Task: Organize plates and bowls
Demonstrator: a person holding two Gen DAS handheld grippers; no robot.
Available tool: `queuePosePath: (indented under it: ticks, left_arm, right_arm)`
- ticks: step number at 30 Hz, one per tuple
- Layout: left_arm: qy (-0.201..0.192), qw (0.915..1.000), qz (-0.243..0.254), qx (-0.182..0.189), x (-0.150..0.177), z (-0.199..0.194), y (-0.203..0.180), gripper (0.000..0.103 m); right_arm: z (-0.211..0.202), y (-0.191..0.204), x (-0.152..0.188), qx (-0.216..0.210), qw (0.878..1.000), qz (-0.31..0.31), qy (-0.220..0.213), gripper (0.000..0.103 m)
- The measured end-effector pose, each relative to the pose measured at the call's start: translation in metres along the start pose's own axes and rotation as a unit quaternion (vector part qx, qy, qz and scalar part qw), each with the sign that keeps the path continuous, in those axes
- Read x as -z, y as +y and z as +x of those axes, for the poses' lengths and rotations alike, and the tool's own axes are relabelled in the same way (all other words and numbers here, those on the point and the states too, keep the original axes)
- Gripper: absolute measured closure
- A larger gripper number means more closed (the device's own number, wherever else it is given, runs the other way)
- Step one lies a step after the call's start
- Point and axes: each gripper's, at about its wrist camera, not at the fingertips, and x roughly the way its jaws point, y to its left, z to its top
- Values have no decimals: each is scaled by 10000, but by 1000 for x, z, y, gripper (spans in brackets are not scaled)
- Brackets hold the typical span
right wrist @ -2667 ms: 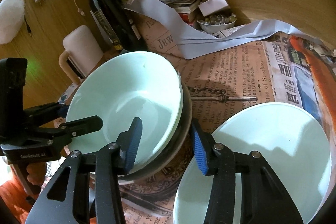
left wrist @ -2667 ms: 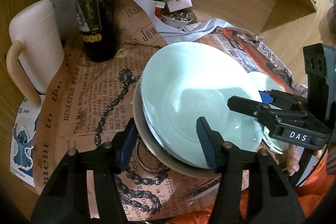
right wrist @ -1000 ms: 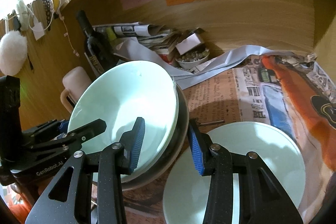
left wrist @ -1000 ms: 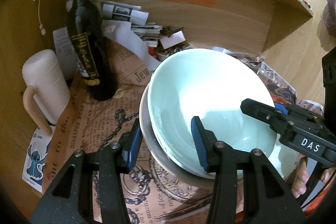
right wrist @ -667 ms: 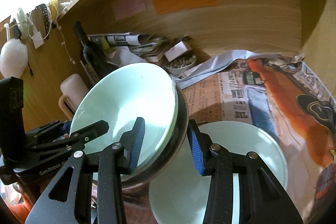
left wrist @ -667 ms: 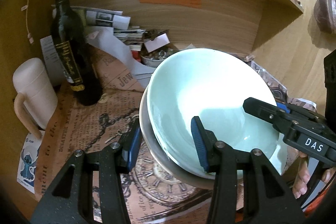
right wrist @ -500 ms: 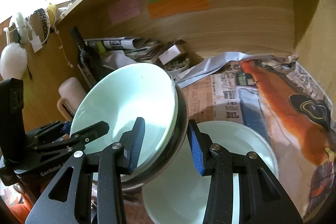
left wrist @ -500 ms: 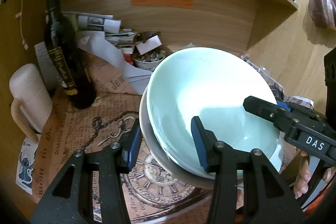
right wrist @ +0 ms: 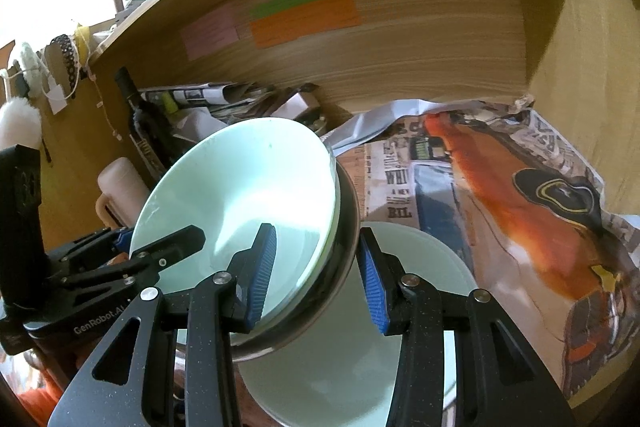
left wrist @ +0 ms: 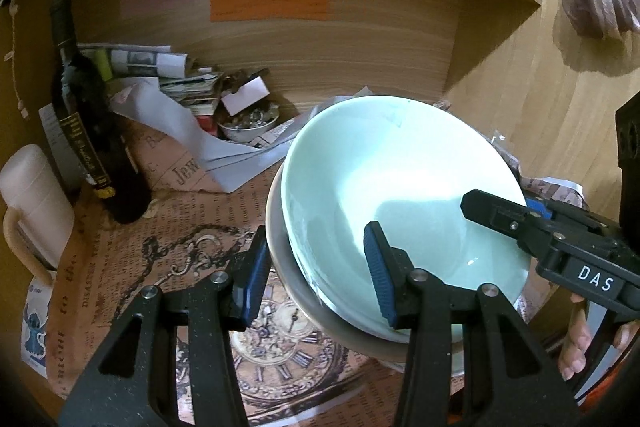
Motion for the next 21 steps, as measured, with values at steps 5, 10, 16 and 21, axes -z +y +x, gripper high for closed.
queuePosePath:
  ticks: [5, 10, 16, 21]
  left_arm:
    - [32, 9999, 56, 89, 2, 5, -9, 57]
    - [30, 9998, 109, 140, 1, 5, -16, 57]
    - [95, 9996, 149, 222, 2, 10, -22, 57]
    - [208, 9992, 185, 300, 4, 17, -29, 57]
  right_arm:
    - [-4, -8, 3, 86, 9999, 72, 10, 65]
    - [-8, -13, 6, 142, 9998, 152, 32, 65]
    - [-11, -20, 10, 224, 9995, 230, 67, 65]
    - [-11, -27, 13, 287, 9991, 294, 103, 65]
